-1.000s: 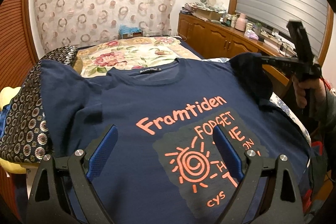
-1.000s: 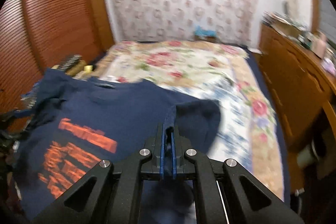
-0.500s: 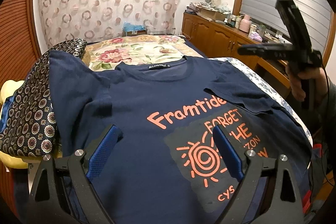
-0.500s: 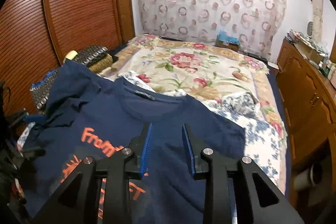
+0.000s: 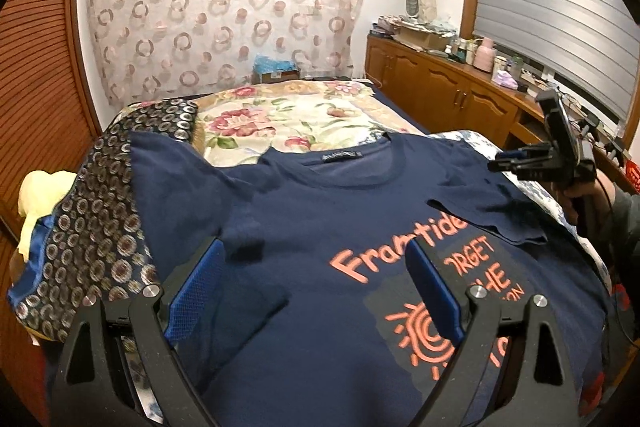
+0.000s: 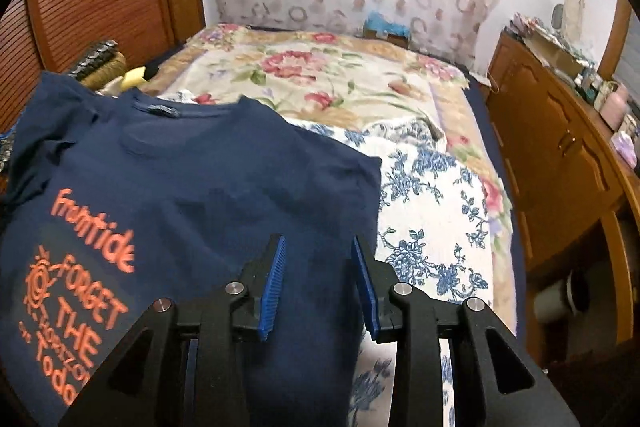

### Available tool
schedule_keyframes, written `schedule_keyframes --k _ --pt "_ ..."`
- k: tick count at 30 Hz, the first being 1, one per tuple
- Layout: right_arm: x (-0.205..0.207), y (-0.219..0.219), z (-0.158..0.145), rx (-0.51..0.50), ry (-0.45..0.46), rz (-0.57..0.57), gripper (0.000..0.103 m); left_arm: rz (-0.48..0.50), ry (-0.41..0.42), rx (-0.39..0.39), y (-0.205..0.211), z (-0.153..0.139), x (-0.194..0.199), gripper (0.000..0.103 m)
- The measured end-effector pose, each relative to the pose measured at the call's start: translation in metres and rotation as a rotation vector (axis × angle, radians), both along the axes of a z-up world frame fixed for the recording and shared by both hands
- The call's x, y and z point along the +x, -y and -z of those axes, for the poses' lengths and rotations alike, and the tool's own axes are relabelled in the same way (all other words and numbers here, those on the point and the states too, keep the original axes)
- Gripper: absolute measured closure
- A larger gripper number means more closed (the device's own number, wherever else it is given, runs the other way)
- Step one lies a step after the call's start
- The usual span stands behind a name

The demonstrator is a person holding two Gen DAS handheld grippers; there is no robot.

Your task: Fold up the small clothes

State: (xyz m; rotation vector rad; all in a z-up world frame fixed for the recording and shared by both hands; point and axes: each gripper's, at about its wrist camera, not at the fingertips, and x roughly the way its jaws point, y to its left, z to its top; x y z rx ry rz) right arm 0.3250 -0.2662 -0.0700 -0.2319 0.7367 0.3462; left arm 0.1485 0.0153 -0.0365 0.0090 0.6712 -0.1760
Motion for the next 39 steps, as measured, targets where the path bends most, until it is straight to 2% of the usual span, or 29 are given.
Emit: schedule_keyframes --k 4,9,21,31,35,37,39 --pt "0.022 -0.001 0.006 -0.012 -0.017 0.017 0.068 -0.028 0.008 0.009 -0.016 -0.003 0.009 0.012" --pt "0.04 -0.004 0.006 -0.005 -0.02 0.015 0.068 -0.061 0.011 -0.01 -0.042 -0.008 0.02 0.025" --pt "0.04 -0.001 0.017 0.049 -0.005 -0.003 0.064 -0.145 -0.045 -0.018 -0.099 -0.008 0.06 0.043" --pt "0.04 -0.001 0.016 0.048 -0.002 0.003 0.061 -0.146 -0.106 -0.047 -0.11 -0.001 0.099 0.052" --pt "0.04 0.0 0.016 0.042 0.002 0.015 0.056 -0.143 -0.12 -0.042 -0.109 0.001 0.11 0.063" --pt "0.041 0.0 0.016 0.042 0.004 0.022 0.052 -0.138 -0.123 -0.035 -0.107 0.0 0.111 0.072" --pt "0.043 0.003 0.015 0.053 -0.002 0.024 0.049 -0.124 -0.118 -0.043 -0.104 -0.002 0.111 0.088"
